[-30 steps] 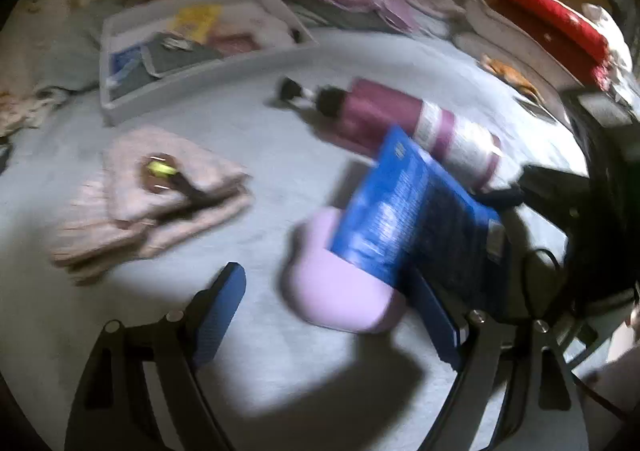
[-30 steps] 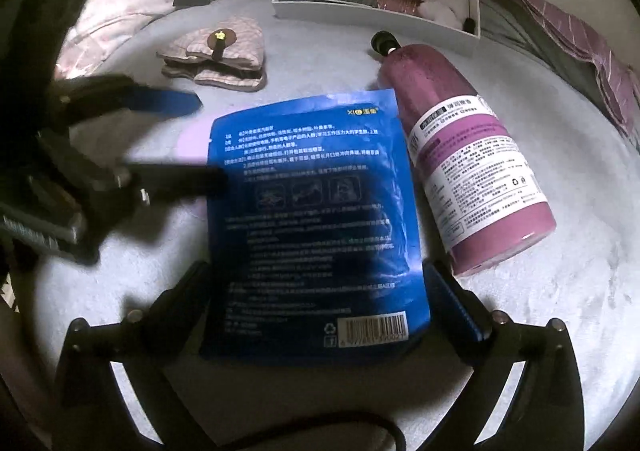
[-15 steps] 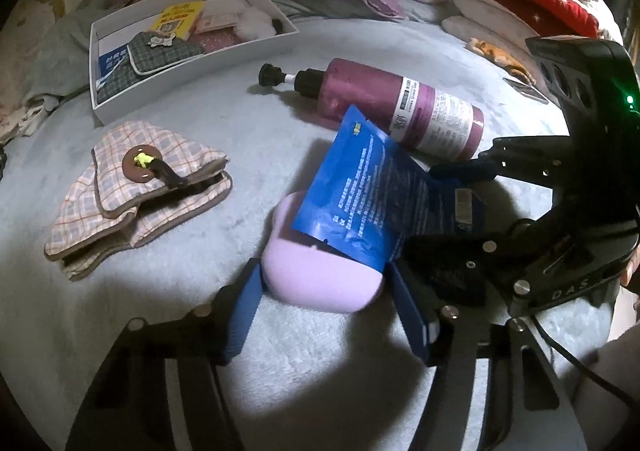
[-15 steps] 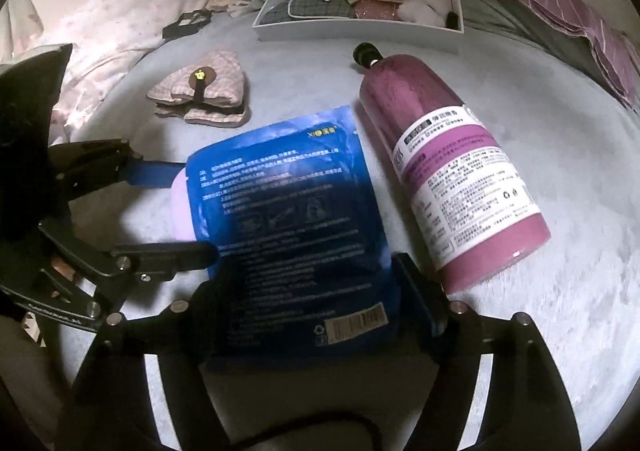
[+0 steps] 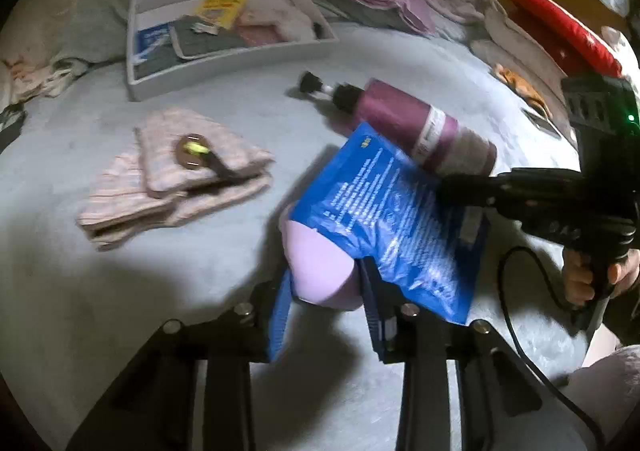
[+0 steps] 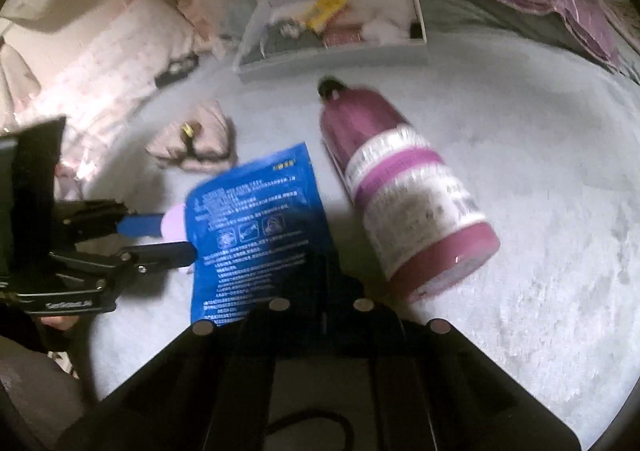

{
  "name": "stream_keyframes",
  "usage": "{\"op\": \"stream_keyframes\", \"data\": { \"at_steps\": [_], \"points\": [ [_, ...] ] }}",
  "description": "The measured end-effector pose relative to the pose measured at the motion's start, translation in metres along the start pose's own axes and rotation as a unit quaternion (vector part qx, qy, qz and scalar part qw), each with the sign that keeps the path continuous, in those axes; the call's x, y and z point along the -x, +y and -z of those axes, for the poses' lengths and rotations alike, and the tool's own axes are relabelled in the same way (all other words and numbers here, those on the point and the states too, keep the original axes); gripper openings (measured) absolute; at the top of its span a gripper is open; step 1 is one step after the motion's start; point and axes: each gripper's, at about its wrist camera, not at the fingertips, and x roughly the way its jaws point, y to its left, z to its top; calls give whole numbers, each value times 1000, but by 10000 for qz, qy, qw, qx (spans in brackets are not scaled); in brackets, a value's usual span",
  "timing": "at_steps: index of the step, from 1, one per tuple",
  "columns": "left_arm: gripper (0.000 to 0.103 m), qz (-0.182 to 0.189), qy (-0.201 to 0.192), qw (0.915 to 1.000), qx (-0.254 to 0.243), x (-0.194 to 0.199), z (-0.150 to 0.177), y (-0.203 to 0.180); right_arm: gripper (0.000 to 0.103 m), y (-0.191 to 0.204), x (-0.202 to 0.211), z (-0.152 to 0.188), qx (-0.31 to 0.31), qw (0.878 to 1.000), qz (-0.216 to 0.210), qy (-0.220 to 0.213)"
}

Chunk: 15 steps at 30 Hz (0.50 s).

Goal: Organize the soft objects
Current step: 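Grasp the lilac heart sponge with the left gripper while the right gripper holds the blue packet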

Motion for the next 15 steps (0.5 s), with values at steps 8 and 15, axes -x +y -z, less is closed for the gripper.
{"op": "stream_keyframes", "data": {
  "at_steps": [8,15],
  "points": [
    [32,-208,-132,9984,506,1,-7,29,4,-6,15,-23,-206,9982,61,-552],
    [26,48,-323,9977,595,7,-10,22,4,-3,19,-23,-331,9980,-147,-518]
  ]
}}
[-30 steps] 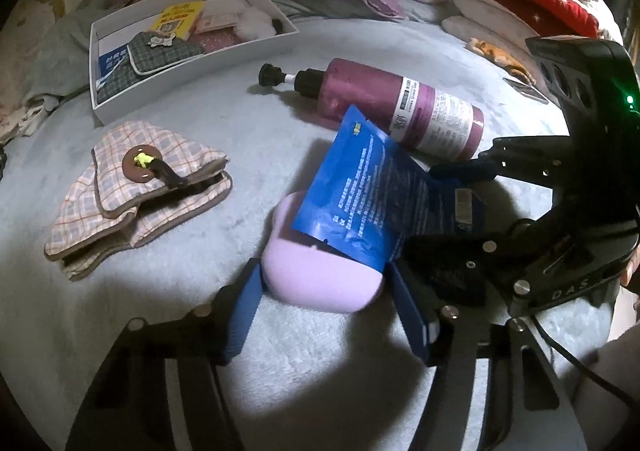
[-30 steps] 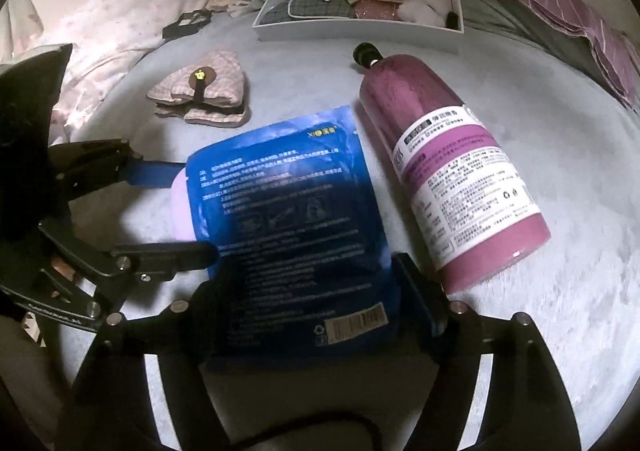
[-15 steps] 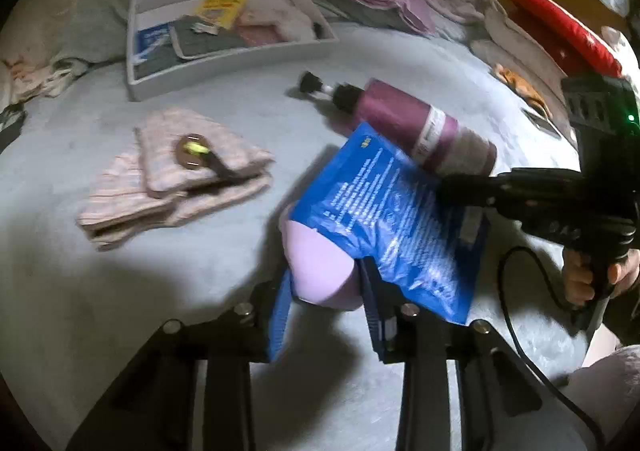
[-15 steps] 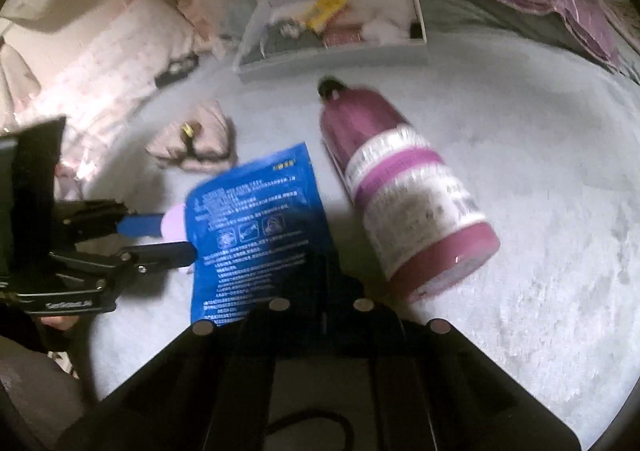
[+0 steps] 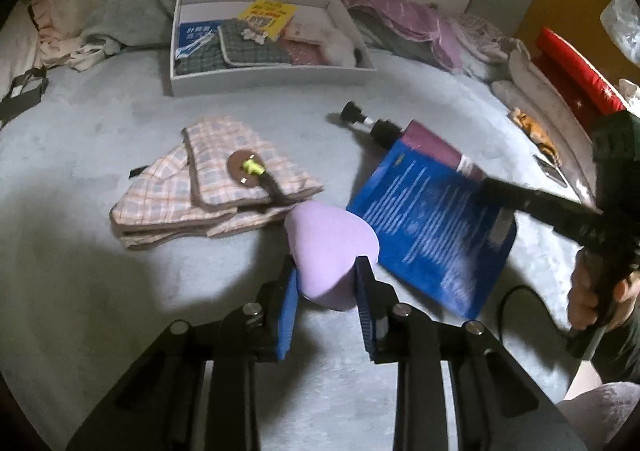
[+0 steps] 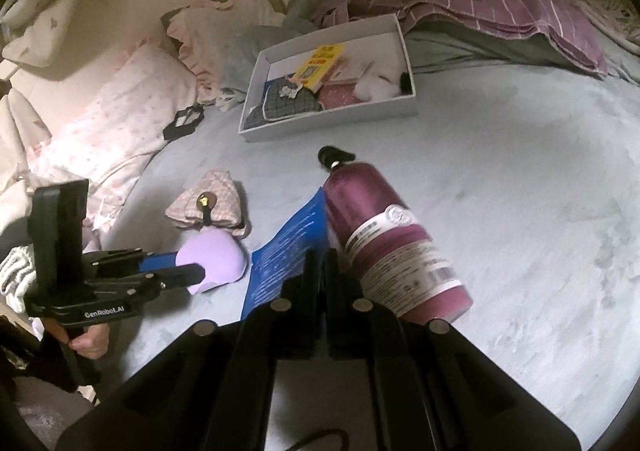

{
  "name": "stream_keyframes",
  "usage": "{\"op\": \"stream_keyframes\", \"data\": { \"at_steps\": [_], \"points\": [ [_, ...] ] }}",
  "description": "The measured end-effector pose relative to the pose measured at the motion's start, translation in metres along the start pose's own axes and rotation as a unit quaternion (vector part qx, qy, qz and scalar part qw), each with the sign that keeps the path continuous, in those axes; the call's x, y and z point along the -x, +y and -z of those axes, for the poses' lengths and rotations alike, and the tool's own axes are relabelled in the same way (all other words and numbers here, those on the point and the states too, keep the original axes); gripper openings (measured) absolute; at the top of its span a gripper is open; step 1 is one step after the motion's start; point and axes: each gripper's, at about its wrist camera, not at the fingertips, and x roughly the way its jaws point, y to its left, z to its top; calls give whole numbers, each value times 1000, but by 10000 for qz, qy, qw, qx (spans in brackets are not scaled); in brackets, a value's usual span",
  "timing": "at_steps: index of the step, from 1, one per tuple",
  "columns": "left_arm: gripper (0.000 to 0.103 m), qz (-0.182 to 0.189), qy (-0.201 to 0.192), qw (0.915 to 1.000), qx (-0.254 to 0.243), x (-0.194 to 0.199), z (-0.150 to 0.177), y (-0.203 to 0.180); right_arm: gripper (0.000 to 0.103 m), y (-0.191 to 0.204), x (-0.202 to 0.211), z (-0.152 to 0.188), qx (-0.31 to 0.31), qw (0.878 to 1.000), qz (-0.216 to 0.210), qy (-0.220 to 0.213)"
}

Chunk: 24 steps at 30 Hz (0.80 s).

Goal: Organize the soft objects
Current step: 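Grasp the lilac heart sponge with the left gripper while the right gripper holds the blue packet, then carry the sponge and blue packet over the tray with both grippers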

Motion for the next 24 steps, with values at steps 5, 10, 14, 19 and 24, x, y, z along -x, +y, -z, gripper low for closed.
{"op": "stream_keyframes", "data": {
  "at_steps": [5,10,14,19,24],
  "points": [
    [26,-255,120,9993,-265,-8,-2,-10,8,-4,-23,4,-292,9969,-318,651],
    [25,-480,353,9975,-371,-23,2,-13,21,-21,-49,15,-904,9881,-437,1162],
    [24,-544,403,9971,-333,-26,4,-13,30,-33,-50,19,-1336,9821,-744,1101],
    [22,-614,402,9968,-321,-33,1,-17,42,-31,-58,16,-1382,9774,-1102,1163],
    [17,-606,377,9972,-212,-31,-2,-18,6,-13,-77,20,-1499,9626,-1770,1398]
  ]
}}
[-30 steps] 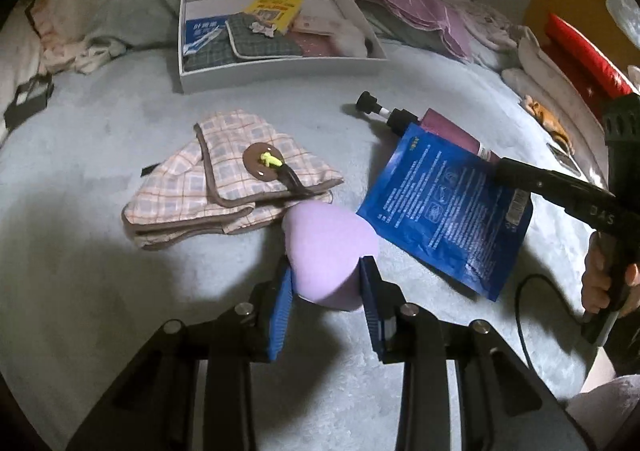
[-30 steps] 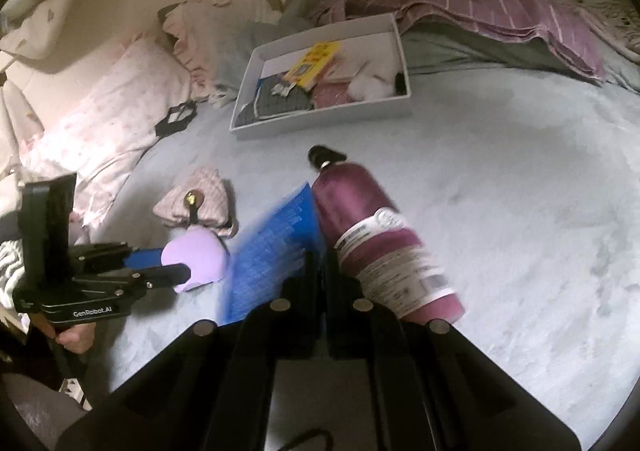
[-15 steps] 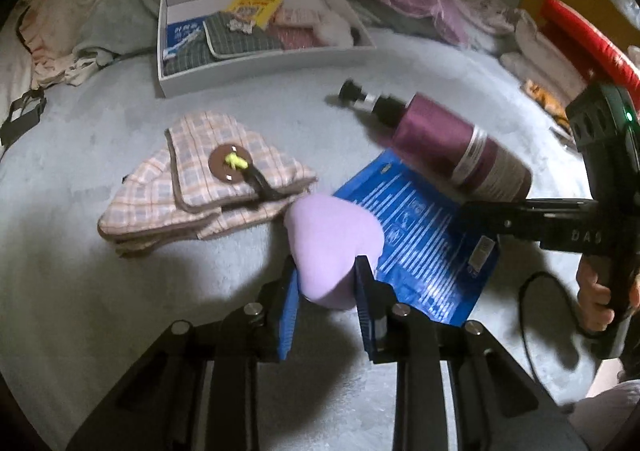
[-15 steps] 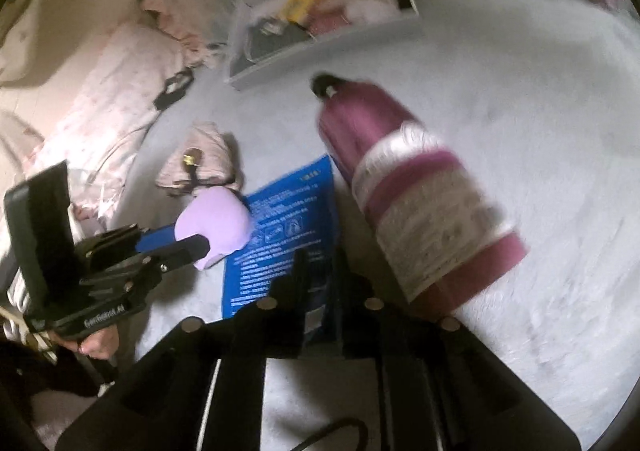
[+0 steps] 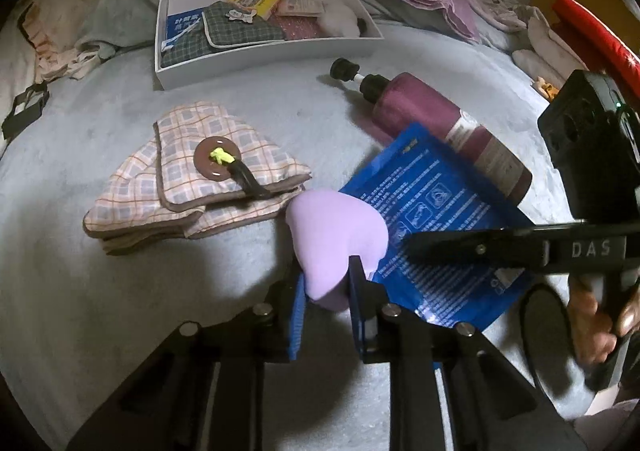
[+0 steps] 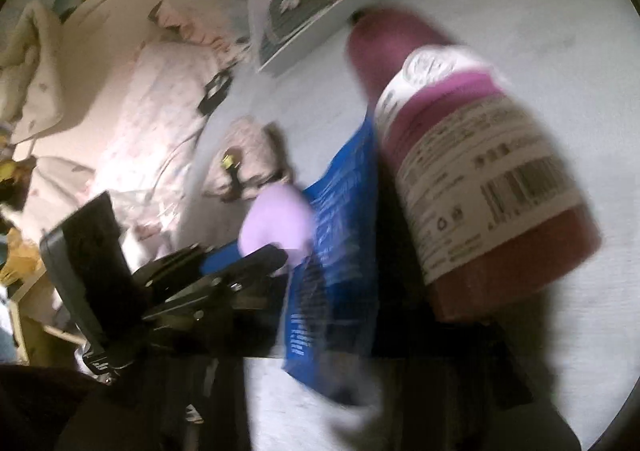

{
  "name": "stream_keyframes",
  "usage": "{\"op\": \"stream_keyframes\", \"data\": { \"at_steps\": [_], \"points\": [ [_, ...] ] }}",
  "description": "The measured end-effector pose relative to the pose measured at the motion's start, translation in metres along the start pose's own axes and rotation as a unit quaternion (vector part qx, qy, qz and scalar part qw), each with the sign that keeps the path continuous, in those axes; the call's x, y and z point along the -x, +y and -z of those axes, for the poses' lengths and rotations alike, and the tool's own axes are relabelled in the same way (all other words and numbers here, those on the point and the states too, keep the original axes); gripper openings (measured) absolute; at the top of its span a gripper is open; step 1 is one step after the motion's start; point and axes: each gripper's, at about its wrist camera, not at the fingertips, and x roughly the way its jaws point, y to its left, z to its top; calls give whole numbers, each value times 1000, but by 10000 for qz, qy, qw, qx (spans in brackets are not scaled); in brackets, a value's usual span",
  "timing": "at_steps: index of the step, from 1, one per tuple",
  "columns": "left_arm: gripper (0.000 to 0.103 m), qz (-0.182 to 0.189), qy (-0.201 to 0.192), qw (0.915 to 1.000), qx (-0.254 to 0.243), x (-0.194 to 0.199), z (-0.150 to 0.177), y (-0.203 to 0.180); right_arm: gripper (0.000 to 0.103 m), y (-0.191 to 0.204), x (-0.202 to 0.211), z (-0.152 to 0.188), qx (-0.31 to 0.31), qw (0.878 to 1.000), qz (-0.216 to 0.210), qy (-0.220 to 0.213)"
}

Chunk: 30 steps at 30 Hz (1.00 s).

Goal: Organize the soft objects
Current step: 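Carry the sponge and blue packet over the tray with both grippers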

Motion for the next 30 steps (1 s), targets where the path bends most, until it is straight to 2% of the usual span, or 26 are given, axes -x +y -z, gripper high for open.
{"op": "stream_keyframes", "data": {
  "at_steps": [4,7,10,15,17,24,30],
  "points": [
    [17,28,-322,9995,25,28,-16,-1,6,21,15,-3,319,9988,50,-373],
    [17,-71,-662,9977,-96,50,-43,-6,6,39,35,-13,519,9967,82,-613],
    [17,-256,-941,9951,-134,60,-74,-7,6,53,50,-35,670,9935,175,-905],
    [17,-350,-1224,9919,26,65,-125,-5,6,72,65,-75,830,9864,336,-1381],
    [17,-519,-1336,9897,29,65,-144,-5,6,78,68,-94,852,9840,358,-1521],
    [17,-720,-1452,9862,323,57,-195,13,6,80,65,-145,808,9781,134,-1914],
    [17,-878,-1247,9875,411,24,-215,25,6,67,44,-174,799,9779,130,-1926]
  ]
}}
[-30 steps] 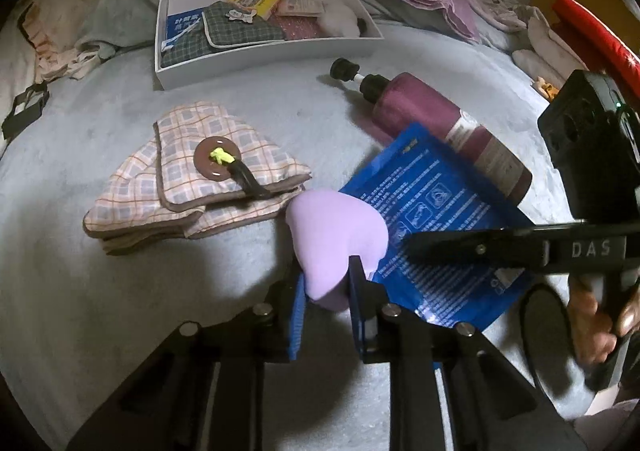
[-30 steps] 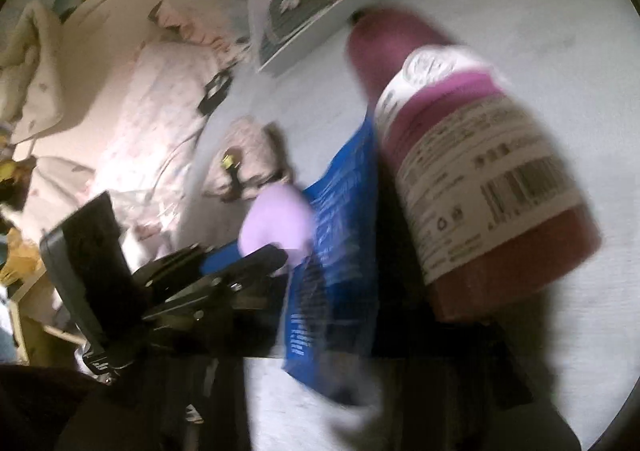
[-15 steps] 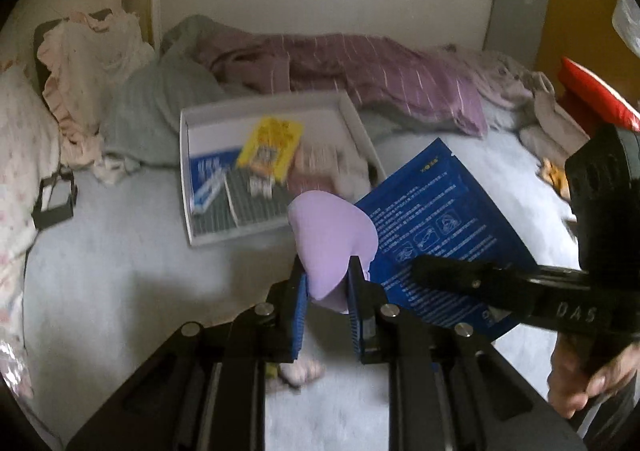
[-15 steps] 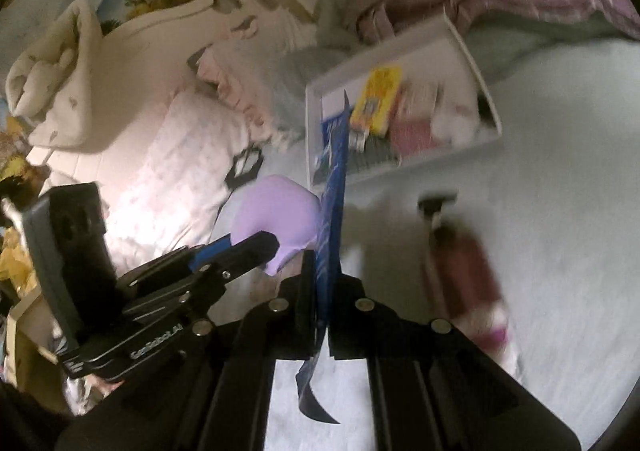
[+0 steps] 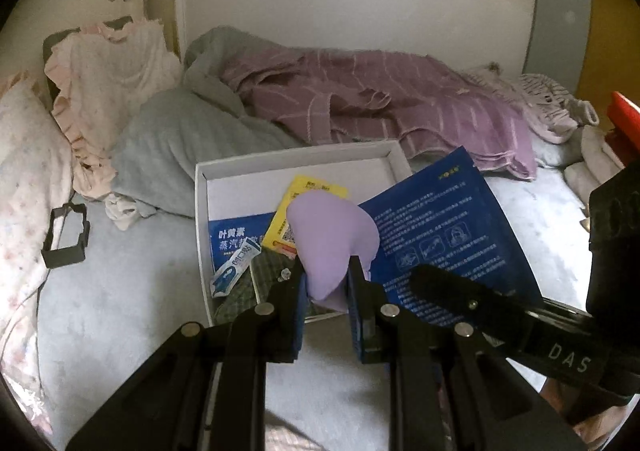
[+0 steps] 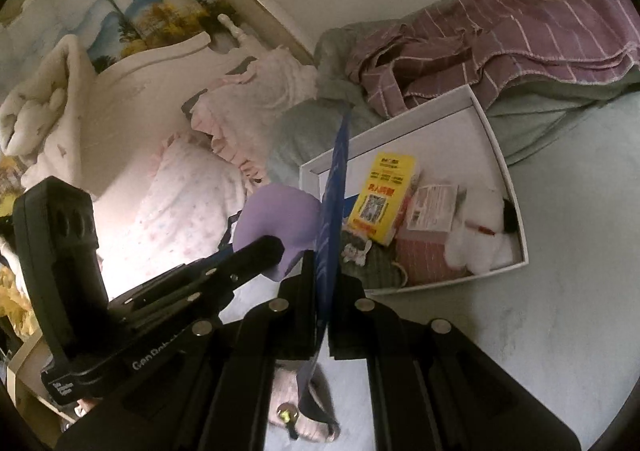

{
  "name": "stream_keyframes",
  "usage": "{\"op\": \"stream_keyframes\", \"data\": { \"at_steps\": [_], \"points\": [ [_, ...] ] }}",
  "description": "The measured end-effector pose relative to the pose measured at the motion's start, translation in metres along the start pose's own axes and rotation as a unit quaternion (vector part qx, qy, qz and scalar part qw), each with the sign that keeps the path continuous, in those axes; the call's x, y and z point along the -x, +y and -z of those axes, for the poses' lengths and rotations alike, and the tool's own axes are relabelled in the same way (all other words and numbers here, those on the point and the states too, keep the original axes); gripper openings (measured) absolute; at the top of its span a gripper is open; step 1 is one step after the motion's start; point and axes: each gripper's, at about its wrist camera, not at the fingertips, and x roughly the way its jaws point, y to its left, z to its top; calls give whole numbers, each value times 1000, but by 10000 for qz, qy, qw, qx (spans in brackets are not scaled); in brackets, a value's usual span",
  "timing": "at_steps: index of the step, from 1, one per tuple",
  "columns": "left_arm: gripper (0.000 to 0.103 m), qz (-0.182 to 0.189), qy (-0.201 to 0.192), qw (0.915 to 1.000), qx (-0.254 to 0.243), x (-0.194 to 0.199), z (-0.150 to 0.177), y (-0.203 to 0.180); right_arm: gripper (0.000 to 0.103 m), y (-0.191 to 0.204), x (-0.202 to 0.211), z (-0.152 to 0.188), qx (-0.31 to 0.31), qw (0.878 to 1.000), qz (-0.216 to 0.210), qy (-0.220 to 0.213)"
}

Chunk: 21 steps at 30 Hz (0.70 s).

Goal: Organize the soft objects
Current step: 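Carry the sponge and blue packet over the tray with both grippers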

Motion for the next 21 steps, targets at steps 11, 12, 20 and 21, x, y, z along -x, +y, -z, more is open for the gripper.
{"op": "stream_keyframes", "data": {
  "at_steps": [11,12,20,21],
  "points": [
    [17,577,527,9967,214,-66,17,-15,6,-52,-12,-2,-559,9976,381,108],
    [17,585,566,9964,222,-68,16,-17,6,-54,-11,-2,-570,9972,463,108],
    [17,792,671,9945,138,-82,19,-25,6,-43,-11,0,-150,9927,1182,212],
    [17,823,634,9945,165,-81,18,-23,6,-41,-11,-1,-125,9922,1223,195]
  ]
}}
